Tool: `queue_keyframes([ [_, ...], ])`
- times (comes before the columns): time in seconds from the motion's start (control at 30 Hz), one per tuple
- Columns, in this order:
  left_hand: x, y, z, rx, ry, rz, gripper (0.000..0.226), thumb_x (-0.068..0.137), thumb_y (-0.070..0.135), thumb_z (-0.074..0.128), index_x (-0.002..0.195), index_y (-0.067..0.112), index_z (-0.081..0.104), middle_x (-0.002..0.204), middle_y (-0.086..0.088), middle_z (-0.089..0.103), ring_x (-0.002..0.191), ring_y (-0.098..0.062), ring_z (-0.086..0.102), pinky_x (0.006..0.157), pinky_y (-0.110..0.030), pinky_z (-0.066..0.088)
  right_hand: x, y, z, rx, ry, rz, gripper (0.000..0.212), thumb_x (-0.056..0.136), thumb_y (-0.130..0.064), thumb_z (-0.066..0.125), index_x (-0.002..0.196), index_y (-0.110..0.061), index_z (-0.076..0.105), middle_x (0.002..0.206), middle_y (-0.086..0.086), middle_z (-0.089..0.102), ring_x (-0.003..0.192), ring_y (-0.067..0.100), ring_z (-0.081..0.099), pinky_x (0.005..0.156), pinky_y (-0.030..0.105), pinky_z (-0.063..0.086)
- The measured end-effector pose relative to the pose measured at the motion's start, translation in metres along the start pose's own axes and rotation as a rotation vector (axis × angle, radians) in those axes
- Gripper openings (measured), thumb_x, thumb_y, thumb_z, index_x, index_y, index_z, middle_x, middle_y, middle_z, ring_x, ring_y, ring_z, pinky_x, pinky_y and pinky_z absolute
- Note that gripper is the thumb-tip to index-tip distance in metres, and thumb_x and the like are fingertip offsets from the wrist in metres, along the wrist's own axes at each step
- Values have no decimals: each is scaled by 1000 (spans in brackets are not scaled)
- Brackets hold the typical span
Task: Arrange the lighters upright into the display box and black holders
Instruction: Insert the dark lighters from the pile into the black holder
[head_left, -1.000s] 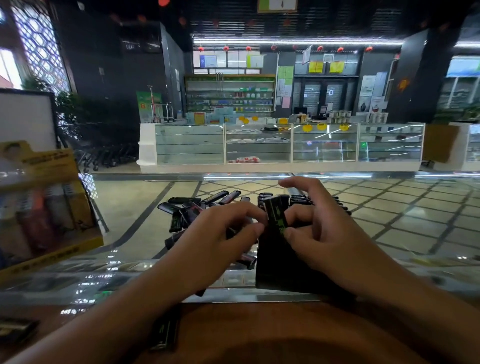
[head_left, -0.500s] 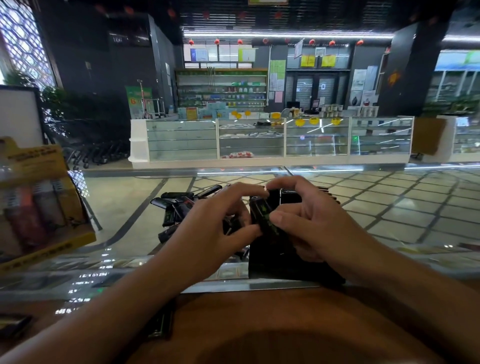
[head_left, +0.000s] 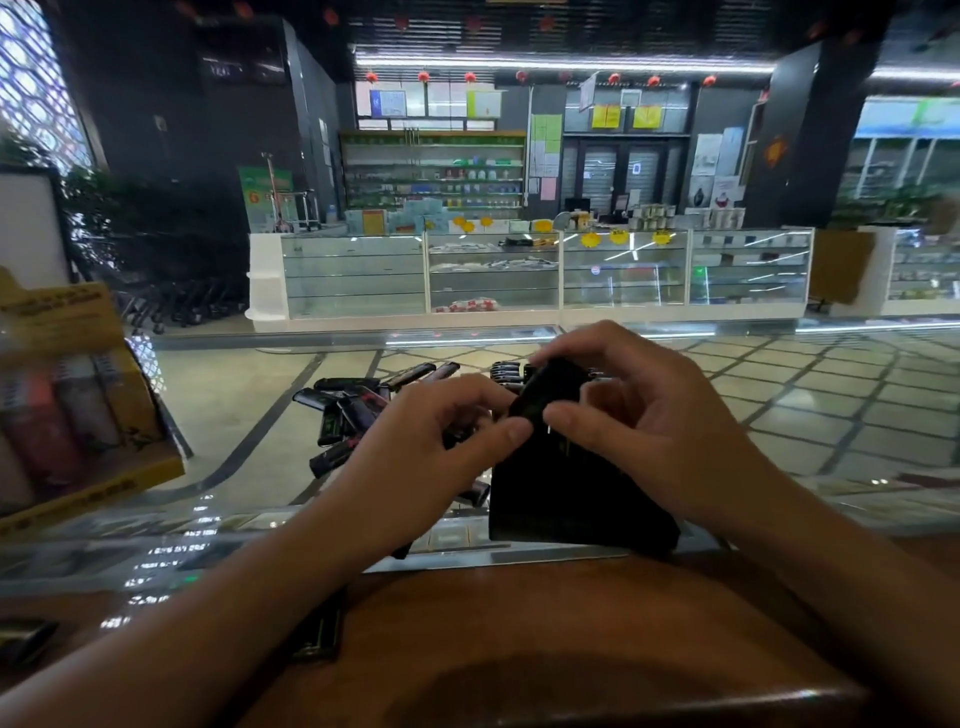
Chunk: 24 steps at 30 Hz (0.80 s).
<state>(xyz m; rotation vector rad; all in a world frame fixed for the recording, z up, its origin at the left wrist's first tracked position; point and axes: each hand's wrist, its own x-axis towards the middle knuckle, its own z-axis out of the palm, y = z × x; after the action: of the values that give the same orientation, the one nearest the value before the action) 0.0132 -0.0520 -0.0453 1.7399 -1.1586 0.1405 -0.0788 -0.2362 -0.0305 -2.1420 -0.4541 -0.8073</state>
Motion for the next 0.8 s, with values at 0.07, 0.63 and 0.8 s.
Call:
queue_keyframes([
  [0.07, 0, 0, 2, 42, 0, 12, 9, 91, 27, 65, 93, 35, 68, 65, 13, 62, 59, -1, 57, 61, -29, 53, 3, 2, -1, -67, 100, -35, 27, 90, -24, 66, 115, -30, 59, 96, -8, 67, 69, 19, 64, 63, 45, 57],
  [0.63, -7, -5, -10, 579, -260, -24, 10, 94, 41, 59, 103, 45, 57, 74, 18, 58, 75, 11, 54, 61, -13, 39, 30, 27, -3, -655, 94, -91, 28, 83, -27, 76, 103, -22, 56, 91, -15, 54, 83, 4, 42, 82, 32, 36],
  [0.8, -8, -6, -11, 581, -261, -8, 12, 94, 42, 60, 105, 44, 55, 73, 16, 56, 74, 11, 53, 60, -15, 37, 39, 24, 2, -868, -16, -90, 28, 83, -33, 74, 103, -25, 56, 99, -10, 63, 97, 12, 44, 88, 37, 36],
])
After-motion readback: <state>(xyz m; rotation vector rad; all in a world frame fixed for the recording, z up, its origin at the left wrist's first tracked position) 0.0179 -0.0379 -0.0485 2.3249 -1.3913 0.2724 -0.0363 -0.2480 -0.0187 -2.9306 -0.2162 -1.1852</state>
